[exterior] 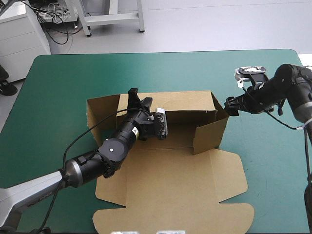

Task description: Fold the box

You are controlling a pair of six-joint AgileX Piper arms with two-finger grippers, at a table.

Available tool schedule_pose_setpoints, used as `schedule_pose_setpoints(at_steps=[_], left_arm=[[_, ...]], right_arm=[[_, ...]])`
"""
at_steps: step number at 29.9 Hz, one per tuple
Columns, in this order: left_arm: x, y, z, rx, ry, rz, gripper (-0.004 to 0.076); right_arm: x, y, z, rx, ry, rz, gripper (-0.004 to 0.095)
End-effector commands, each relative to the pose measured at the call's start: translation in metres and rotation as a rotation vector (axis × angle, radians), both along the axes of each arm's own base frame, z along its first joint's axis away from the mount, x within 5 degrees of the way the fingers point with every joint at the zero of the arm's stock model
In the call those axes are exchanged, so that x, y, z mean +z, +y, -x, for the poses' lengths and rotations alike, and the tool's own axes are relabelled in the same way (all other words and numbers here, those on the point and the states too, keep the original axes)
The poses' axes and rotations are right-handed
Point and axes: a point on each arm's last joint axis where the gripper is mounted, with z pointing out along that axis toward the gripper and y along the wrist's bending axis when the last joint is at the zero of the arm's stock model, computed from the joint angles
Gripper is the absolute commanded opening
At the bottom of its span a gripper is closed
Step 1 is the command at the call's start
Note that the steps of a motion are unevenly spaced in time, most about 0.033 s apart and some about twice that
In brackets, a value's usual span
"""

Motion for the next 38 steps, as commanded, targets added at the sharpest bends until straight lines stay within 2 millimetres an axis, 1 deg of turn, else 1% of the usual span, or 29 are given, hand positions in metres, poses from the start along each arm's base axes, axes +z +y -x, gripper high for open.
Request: schedule_pose_setpoints(at_steps=[1, 4, 10, 17, 24, 31, 34, 38], left_arm=[[0.023, 0.005, 0.002, 0.012, -0.094, 0.026, -0.0032], [0.023, 0.005, 0.002, 0.012, -0.094, 0.026, -0.0032], [0.023, 0.005, 0.002, 0.012, -0.094, 0.026, -0.0032], [0.023, 0.005, 0.002, 0.012, -0.094, 0.026, -0.0032], [0.023, 0.005, 0.002, 0.012, -0.094, 0.026, -0.0032], [0.025, 0.004, 0.002, 0.011, -0.097, 0.031, -0.0032], [0.025, 0.004, 0.002, 0.005, -0.094, 0.031, -0.0032], [0.025, 0.003, 0.003, 0.001, -0.092, 0.032, -0.0032]], right_arm=[[0.018, 0.001, 0.016, 0.038, -0.121, -0.037, 0.0829], [0.009, 0.002, 0.023, 0.064, -0.108, -0.042, 0.0829], [0.003, 0.007, 0.031, 0.123, -0.121, -0.078, 0.0829], [-0.003, 0.014, 0.036, 0.171, -0.097, -0.157, 0.0829], [-0.015, 0.021, 0.04, 0.226, -0.079, -0.228, 0.0829], [-0.012, 0.026, 0.039, 0.283, -0.135, -0.269, 0.0829], [-0.01, 0.036, 0.039, 0.33, -0.171, -0.284, 0.0829], [-0.009, 0.052, 0.037, 0.363, -0.237, -0.244, 0.0828]])
